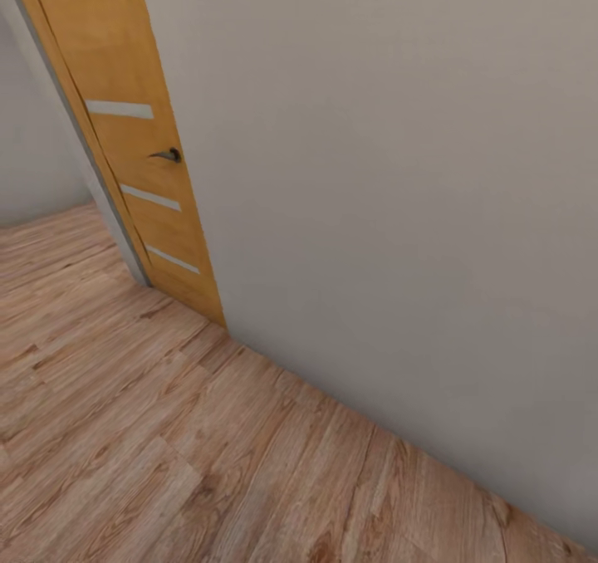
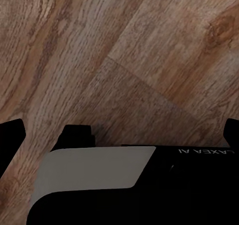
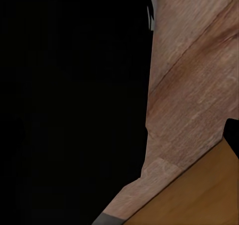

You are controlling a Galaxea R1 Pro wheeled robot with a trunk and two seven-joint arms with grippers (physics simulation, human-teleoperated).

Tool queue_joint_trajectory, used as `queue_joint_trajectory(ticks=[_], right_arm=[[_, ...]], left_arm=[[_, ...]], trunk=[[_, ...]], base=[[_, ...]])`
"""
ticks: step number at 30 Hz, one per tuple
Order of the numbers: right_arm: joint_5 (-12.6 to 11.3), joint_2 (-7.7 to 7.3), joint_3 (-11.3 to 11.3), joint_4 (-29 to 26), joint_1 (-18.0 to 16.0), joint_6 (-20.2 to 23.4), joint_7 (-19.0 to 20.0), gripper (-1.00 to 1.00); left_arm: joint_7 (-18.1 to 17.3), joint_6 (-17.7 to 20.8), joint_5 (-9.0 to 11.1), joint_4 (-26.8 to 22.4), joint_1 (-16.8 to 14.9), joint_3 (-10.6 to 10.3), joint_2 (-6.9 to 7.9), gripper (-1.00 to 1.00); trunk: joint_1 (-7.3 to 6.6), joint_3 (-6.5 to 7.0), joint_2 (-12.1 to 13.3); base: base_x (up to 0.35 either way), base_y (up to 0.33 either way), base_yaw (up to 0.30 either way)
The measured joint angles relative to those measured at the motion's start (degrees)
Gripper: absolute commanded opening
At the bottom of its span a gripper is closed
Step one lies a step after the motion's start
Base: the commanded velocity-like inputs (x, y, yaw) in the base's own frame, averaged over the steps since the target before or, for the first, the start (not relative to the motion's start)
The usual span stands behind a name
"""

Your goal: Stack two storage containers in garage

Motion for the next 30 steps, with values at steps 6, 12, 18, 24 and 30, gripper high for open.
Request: queue_joint_trajectory(ticks=[6,12,18,24,30], right_arm=[[0.0,0.00,0.0,0.0,0.0,0.0,-0.1,1.00],[0.0,0.00,0.0,0.0,0.0,0.0,-0.1,1.00],[0.0,0.00,0.0,0.0,0.0,0.0,-0.1,1.00],[0.0,0.00,0.0,0.0,0.0,0.0,-0.3,1.00],[0.0,0.00,0.0,0.0,0.0,0.0,-0.3,1.00]], left_arm=[[0.0,0.0,0.0,0.0,0.0,0.0,0.00,1.00],[-0.1,0.1,0.0,0.0,0.0,-0.1,-0.03,1.00],[-0.2,0.1,0.0,0.0,0.0,-0.1,-0.01,1.00],[-0.2,0.1,0.0,0.0,0.0,0.0,-0.01,1.00],[-0.1,0.2,0.0,0.0,0.0,0.0,-0.02,1.00]], trunk=[[0.00,0.51,0.0],[0.00,1.02,0.0],[0.00,1.54,0.0],[0.00,2.05,0.0],[0.00,2.56,0.0]], base=[[0.000,0.000,0.123],[0.000,0.000,0.125],[0.000,0.000,0.126],[0.000,0.000,0.126],[0.000,0.000,0.126]])
